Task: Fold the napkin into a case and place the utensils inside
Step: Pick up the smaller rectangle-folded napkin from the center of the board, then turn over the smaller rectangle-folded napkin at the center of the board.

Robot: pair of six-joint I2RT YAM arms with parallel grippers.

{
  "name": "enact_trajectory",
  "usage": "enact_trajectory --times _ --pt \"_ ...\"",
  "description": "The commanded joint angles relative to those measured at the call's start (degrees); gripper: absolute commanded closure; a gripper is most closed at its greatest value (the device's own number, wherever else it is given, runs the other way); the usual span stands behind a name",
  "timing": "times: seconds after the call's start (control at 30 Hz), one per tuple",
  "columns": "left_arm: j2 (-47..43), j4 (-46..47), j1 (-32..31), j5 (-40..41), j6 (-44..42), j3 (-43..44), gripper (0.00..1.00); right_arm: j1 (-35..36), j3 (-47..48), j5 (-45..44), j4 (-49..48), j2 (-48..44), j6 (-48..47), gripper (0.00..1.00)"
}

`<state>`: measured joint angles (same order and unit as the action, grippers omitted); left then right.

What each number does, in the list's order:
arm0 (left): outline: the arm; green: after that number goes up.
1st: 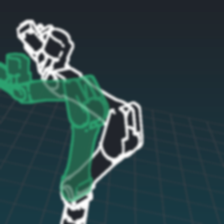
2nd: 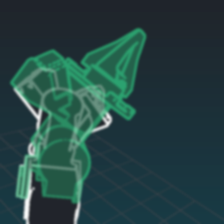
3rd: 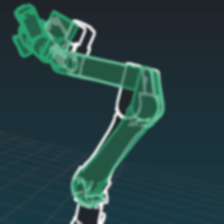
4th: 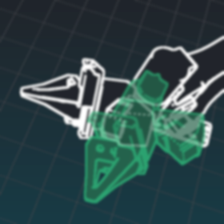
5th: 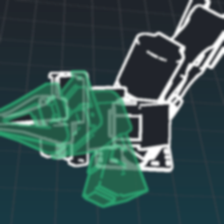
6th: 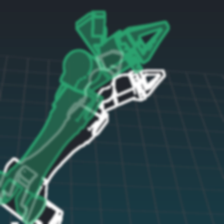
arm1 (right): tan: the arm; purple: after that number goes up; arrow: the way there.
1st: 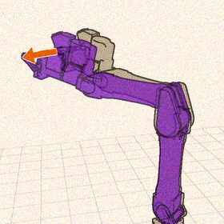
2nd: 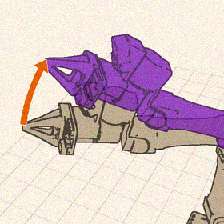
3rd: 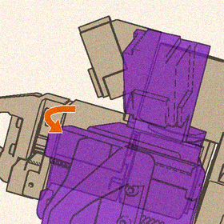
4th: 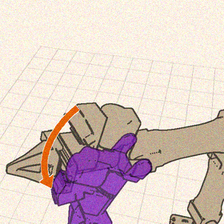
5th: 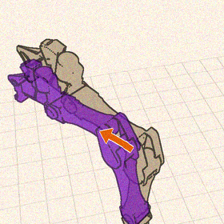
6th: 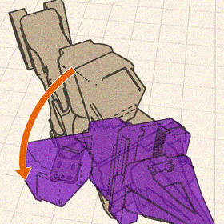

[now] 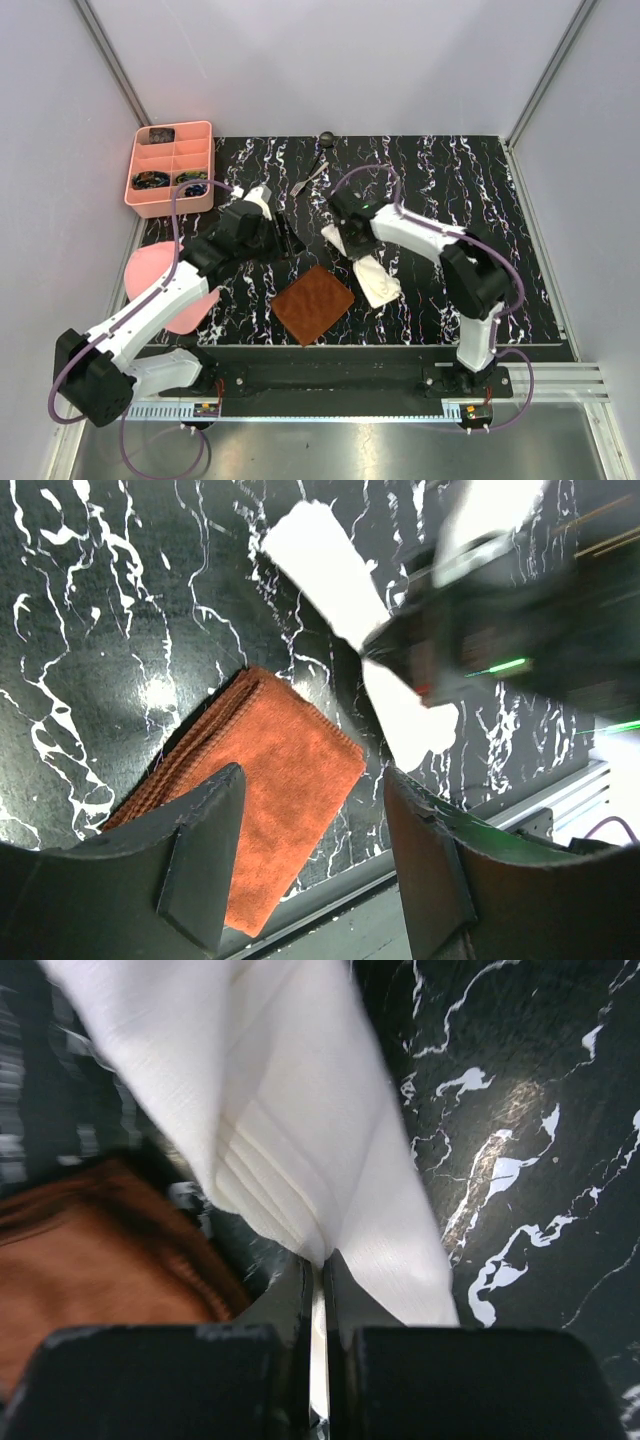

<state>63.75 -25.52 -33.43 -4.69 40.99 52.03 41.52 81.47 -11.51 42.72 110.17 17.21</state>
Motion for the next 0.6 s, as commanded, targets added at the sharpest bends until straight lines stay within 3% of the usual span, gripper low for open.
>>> enact_trajectory --times 0.0,0.1,0.23,0.33,0.57 --pt "2.87 3.28 0.29 -2.52 -0.12 2.37 0.39 -8.63 -1.74 24.64 -8.07 -10.76 2.56 1.00" --pt "4.80 4.33 0.30 -3.92 0.67 2.99 0.40 -14.69 -4.21 38.28 -12.03 -11.65 1.95 1.00" --pt "6.91 5.83 0.30 -6.03 1.63 3.78 0.40 -21.12 -6.32 60.04 -17.14 -6.05 1.78 1.00" --pt "8.15 6.44 0.30 -6.30 1.90 4.31 0.40 -24.28 -7.64 68.43 -21.26 -1.73 1.59 1.00" --pt "11.74 8.99 0.12 -8.40 2.42 4.83 0.40 -30.61 -9.40 77.33 -27.34 3.91 3.80 1.00"
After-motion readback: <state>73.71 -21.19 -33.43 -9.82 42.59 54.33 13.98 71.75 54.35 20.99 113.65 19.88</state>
